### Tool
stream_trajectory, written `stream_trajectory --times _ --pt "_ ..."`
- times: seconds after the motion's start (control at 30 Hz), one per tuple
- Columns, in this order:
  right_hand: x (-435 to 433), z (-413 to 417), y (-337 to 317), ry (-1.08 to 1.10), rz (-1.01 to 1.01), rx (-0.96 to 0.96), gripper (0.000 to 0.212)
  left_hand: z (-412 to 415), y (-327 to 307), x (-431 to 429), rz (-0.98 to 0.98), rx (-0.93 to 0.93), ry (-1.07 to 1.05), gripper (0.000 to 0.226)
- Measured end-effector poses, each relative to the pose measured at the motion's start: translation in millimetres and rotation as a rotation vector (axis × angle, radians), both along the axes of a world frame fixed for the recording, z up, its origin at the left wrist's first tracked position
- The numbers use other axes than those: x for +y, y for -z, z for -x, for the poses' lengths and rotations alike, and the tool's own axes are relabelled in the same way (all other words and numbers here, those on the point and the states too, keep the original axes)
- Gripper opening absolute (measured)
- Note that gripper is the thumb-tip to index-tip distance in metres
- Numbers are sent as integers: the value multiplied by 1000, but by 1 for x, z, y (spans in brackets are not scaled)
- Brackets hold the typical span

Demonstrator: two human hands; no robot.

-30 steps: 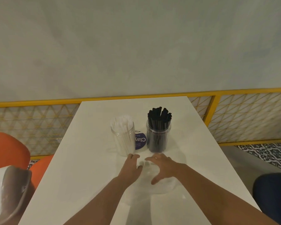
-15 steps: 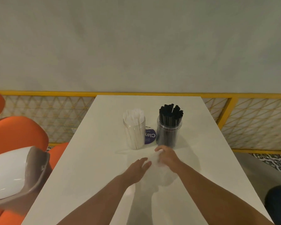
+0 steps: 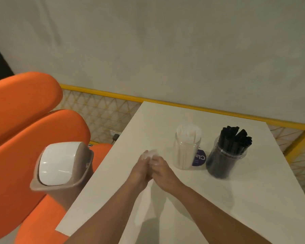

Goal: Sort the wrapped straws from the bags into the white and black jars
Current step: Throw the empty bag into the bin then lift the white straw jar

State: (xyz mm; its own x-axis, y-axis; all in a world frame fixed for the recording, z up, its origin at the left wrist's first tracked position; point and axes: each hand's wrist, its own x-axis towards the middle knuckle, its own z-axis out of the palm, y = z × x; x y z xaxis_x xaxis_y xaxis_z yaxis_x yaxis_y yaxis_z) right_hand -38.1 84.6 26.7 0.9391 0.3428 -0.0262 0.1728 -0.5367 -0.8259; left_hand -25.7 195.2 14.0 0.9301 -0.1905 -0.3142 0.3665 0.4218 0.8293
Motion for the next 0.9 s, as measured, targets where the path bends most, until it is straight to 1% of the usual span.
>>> stream_trajectory --times 0.03,0.1,0.13,0.17,0.2,0.27,0.33,0.37,0.47,0.5,0.57,0.67,0.77,0.83,0.9 --pt "10 -4 -5 -13 -11 -26 31 -2 -4 16 -20 -17 -38 25" --pt "36 -18 -11 29 -44 -67 23 -5 -8 53 -81 -60 -93 42" --pt "49 -24 -15 68 -85 -79 18 -6 -12 70 -114 -80 -122 47" --pt "65 -30 -19 91 -114 -81 17 -5 -17 88 -174 -95 -154 45" --pt "80 -36 -23 100 -131 -64 19 -4 -21 106 -235 -107 -189 38" --pt "111 -45 -30 61 -180 73 21 2 -34 139 -369 -117 -239 22" --pt "144 -51 -38 -11 -267 279 19 7 -43 174 -518 -127 -321 15" --pt "159 -53 -41 -46 -265 326 17 7 -45 192 -622 -111 -379 19" --pt "193 -55 -46 -126 -196 341 26 3 -34 246 -1016 12 -594 30" --pt "199 -54 -46 -143 -183 328 27 2 -30 259 -1103 60 -648 32" --pt "205 -54 -40 -167 -147 304 26 -2 -17 280 -1199 121 -698 35" --pt "201 -56 -30 -167 -76 299 23 -8 2 291 -1254 199 -660 35" --pt "191 -60 -23 -153 -13 302 17 -15 24 297 -1304 247 -565 31" --pt "185 -61 -22 -156 20 301 17 -21 41 301 -1350 269 -427 30" --pt "179 -61 -23 -161 32 315 17 -25 52 300 -1396 339 -236 30"
